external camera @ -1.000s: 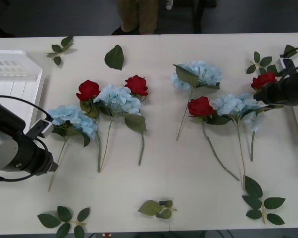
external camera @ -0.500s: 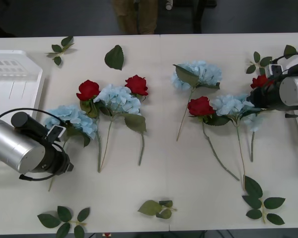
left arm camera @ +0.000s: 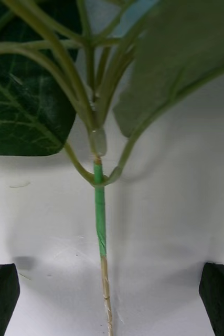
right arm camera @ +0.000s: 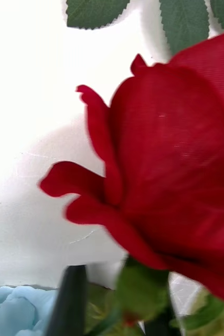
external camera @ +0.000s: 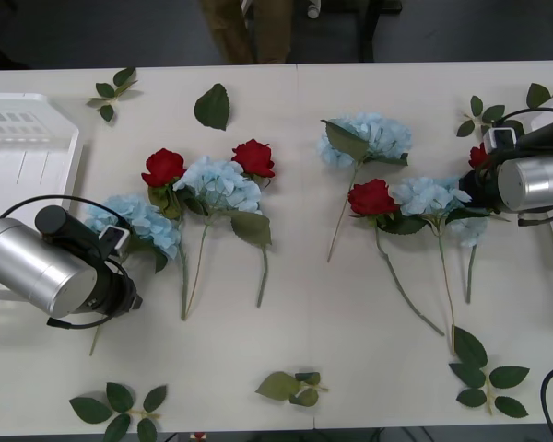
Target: Place the red flowers into the right box and the blue flowers into the left box. If a person shows an open palm, hand one flower to the person first, then continue sorting.
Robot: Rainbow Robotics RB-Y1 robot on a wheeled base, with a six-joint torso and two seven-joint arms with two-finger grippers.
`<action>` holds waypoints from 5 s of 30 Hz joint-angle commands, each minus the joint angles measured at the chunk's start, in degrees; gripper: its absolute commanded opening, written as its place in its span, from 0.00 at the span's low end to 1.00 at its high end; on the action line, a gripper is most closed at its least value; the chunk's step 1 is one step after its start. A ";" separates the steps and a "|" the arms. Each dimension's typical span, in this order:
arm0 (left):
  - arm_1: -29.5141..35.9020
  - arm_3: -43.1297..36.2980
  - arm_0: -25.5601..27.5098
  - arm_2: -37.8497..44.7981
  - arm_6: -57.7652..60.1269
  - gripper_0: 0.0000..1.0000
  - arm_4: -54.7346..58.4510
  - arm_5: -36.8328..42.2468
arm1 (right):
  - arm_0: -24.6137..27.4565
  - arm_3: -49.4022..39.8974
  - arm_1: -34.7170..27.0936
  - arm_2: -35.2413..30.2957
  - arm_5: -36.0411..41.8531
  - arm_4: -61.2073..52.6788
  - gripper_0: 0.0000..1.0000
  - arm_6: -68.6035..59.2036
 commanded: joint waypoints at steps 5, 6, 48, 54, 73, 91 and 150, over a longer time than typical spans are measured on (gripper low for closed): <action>-1.86 4.08 -2.71 -0.38 1.93 1.00 -2.13 -3.60 | 0.00 -3.52 0.19 -2.09 0.92 -3.16 0.00 -2.19; -1.95 4.08 -2.62 -0.38 1.93 1.00 -2.13 -3.60 | 0.00 -5.10 -0.25 -2.70 2.24 -4.13 0.00 -1.92; 21.96 4.25 -25.74 3.84 0.18 0.00 27.31 18.46 | 0.00 3.60 -16.07 -13.95 -8.04 3.08 0.00 15.83; 27.06 18.31 -35.49 4.54 -7.29 0.00 36.27 19.87 | 0.00 5.44 -12.91 -13.95 -11.30 5.36 0.00 14.86; 27.06 37.56 -30.39 4.46 -26.72 0.00 26.43 -0.35 | -0.09 2.02 -13.96 -14.92 -1.45 -11.51 0.52 20.58; 20.73 37.39 -20.11 6.83 -25.31 0.01 12.98 -15.20 | 3.69 0.61 -39.71 14.17 8.13 -75.50 0.54 34.81; -0.63 8.21 -32.85 -11.36 27.60 1.00 8.68 19.34 | 13.36 -21.98 -12.99 14.08 -7.08 -40.43 0.00 19.79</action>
